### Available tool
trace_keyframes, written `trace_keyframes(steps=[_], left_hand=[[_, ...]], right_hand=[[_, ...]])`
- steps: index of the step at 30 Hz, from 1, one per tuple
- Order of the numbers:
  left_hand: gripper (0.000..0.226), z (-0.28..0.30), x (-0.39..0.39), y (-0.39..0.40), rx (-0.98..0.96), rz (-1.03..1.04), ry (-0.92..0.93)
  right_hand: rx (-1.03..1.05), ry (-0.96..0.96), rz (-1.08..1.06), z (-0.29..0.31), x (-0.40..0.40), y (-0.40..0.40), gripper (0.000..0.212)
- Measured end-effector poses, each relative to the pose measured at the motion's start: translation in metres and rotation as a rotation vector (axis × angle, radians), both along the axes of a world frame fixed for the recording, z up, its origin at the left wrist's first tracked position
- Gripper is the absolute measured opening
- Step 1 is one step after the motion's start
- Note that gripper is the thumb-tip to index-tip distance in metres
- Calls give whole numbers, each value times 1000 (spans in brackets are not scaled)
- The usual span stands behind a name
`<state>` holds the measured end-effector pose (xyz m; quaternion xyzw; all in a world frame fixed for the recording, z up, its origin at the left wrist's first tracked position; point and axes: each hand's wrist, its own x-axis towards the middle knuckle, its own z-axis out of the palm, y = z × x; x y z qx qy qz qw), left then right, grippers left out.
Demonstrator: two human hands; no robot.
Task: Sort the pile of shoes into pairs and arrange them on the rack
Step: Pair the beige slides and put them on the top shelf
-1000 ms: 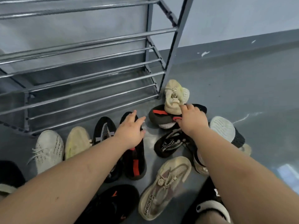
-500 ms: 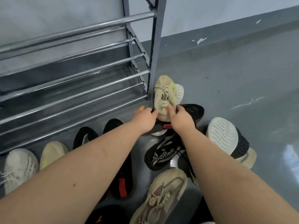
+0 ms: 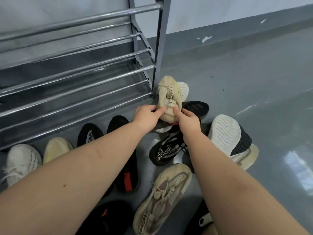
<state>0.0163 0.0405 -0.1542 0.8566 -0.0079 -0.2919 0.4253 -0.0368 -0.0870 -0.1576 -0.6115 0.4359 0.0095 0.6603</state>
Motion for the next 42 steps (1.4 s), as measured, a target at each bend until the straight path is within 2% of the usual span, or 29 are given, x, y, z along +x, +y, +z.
trace_keyframes(steps=[4, 7, 9, 10, 13, 16, 20, 22, 24, 30, 34, 37, 42], left_hand=[[50, 28, -30, 14, -147, 36, 33], [58, 40, -55, 37, -200, 108, 60], [72, 45, -72, 61, -221, 165, 148], [71, 46, -79, 74, -257, 187, 227], [34, 53, -104, 116, -493, 320, 486], [28, 52, -126, 157, -622, 418, 560], [31, 42, -147, 205, -655, 493, 556], [38, 34, -154, 229, -623, 506, 559], [41, 26, -158, 250, -580, 487, 568], [49, 14, -161, 277, -443, 516, 498], [70, -15, -157, 288, -103, 564, 374], [62, -34, -159, 291, 129, 546, 308], [70, -53, -155, 283, 307, 629, 340]], right_hand=[[133, -55, -15, 14, -34, 20, 50], [169, -66, 53, 21, -61, 43, 42], [174, -59, 92, 24, -77, 60, 54], [169, -52, 122, 26, -83, 69, 59], [138, -2, 226, 34, -97, 98, 73], [160, 52, 302, 39, -103, 126, 78], [265, 120, 424, 40, -104, 168, 47], [272, 170, 514, 37, -104, 189, 48], [274, 210, 577, 31, -102, 207, 57], [216, 221, 620, 14, -89, 236, 64], [120, 247, 630, 0, -78, 235, 64], [83, 293, 634, -13, -75, 231, 65], [137, 341, 630, -29, -72, 223, 70]])
